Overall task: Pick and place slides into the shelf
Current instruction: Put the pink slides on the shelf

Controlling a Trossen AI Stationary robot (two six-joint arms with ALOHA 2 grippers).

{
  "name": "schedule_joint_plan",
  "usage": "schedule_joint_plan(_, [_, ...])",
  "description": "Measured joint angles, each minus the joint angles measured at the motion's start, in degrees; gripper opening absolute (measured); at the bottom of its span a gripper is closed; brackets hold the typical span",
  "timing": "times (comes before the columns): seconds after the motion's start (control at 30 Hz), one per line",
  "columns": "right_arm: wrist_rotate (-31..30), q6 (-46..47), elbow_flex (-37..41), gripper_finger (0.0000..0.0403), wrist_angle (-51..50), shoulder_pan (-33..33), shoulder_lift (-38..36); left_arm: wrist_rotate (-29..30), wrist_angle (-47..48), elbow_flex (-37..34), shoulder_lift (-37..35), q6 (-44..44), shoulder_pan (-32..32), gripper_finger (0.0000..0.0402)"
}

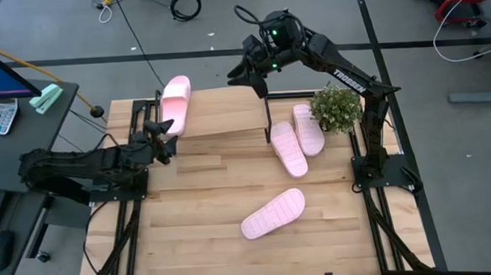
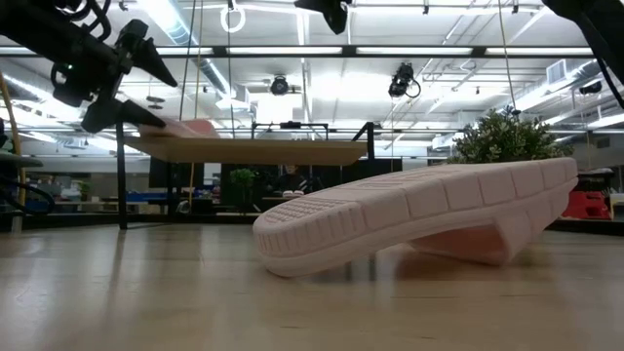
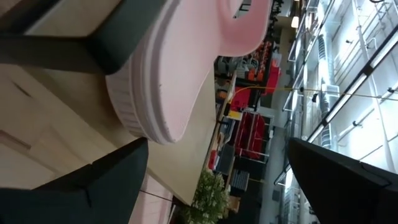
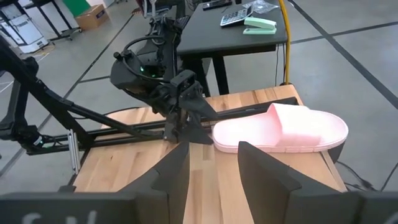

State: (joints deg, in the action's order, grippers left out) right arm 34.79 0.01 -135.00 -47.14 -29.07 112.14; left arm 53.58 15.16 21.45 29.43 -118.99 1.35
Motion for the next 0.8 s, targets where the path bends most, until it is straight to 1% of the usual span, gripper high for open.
schedule_joint_plan(0.3, [0.00, 0.20, 0.00, 0.0142, 0.01, 0.51, 0.00, -0.02, -0.59, 0.00, 0.57, 0.16, -2.22, 0.0389])
schedule_joint_plan(0.47, [0.00, 0.22, 0.00, 0.0142, 0.00, 0.51, 0.00, -0.66, -2.14, 0.00, 0.57, 0.33, -2.32, 0.0389])
schedule_joint_plan(0.8, [-0.02, 0.24, 0.00, 0.0142, 0.01, 0.51, 0.00, -0.95, -2.07, 0.00, 0.57, 1.44, -3.22, 0.0389])
